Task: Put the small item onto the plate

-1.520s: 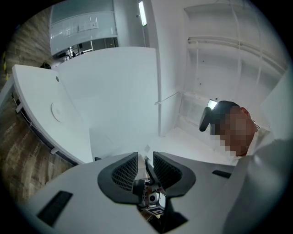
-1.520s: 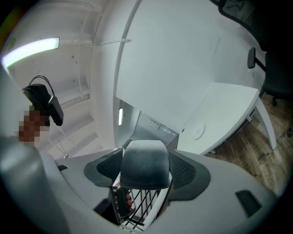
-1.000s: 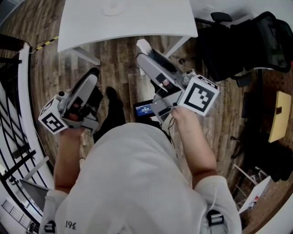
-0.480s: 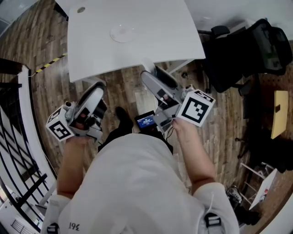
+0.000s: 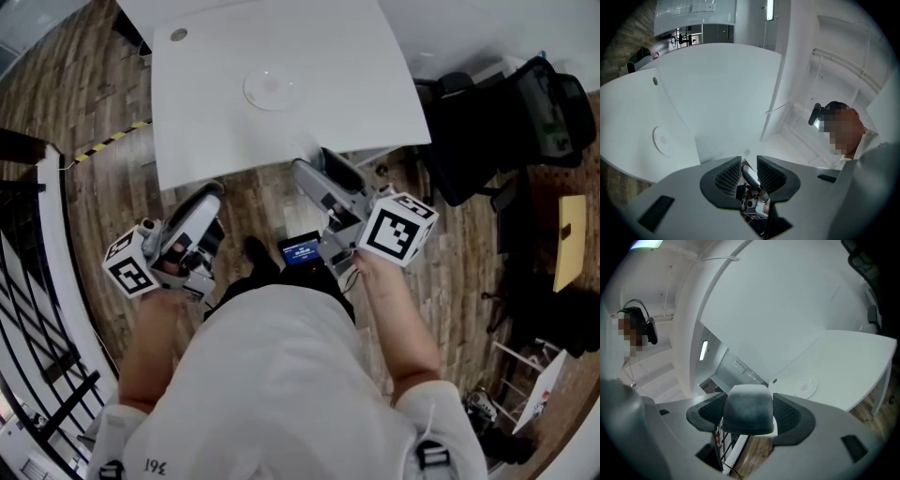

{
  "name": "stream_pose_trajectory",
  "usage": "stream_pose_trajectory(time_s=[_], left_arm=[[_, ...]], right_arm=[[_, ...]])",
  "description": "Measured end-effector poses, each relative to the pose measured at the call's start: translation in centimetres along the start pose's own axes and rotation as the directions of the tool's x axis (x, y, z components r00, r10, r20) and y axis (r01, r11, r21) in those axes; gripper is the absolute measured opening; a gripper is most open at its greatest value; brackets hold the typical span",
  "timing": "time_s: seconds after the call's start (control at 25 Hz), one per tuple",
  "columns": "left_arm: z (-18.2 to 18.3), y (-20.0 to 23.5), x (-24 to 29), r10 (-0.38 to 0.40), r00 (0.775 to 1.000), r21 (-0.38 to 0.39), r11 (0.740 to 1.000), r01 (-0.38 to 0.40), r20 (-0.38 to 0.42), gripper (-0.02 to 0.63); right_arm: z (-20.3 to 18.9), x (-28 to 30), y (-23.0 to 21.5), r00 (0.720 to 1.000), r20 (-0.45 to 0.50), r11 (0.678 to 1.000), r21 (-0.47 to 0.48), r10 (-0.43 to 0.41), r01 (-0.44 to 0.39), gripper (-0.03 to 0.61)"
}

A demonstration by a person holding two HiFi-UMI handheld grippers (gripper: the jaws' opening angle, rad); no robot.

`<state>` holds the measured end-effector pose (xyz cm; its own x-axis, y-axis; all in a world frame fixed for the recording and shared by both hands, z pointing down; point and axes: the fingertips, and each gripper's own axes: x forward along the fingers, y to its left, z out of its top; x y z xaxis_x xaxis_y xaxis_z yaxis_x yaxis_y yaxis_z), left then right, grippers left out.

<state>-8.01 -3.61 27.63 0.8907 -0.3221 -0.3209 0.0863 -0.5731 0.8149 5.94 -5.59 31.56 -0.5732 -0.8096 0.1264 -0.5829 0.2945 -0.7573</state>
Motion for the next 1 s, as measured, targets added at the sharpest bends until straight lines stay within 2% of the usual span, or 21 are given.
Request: stream_pose_trajectory(time_s=[0.2,0.48,0.76,1.0], left_arm=[[0.1,0.6,-0.5,0.029,0.999,0.005,1.0,-0.029,0.018,0.104],[0.8,2.9,1.5,0.095,0.993,0.031,0.995,-0.097,0.064,0.104],[1.4,5.6,2.8,0.161,0.983,0.029,0.986,-0.165,0.091,0.104],[1.7,8.7,4.0,0.212,0.974,0.008,0.977,-0.214,0.081,0.104]], right_arm=[[-0.6,1.5,-1.7,0.998,-0.057,0.998,-0.06,-0.022,0.019,0.318],[0.4,4.6,-7.3,0.978,-0.182,0.976,-0.206,-0.105,0.066,0.318],[1.5,7.7,-10.0,0.961,-0.259,0.97,-0.239,-0.095,0.032,0.318],[1.2,10.9,-13.3,0.933,-0.332,0.947,-0.319,-0.139,0.028,0.318]])
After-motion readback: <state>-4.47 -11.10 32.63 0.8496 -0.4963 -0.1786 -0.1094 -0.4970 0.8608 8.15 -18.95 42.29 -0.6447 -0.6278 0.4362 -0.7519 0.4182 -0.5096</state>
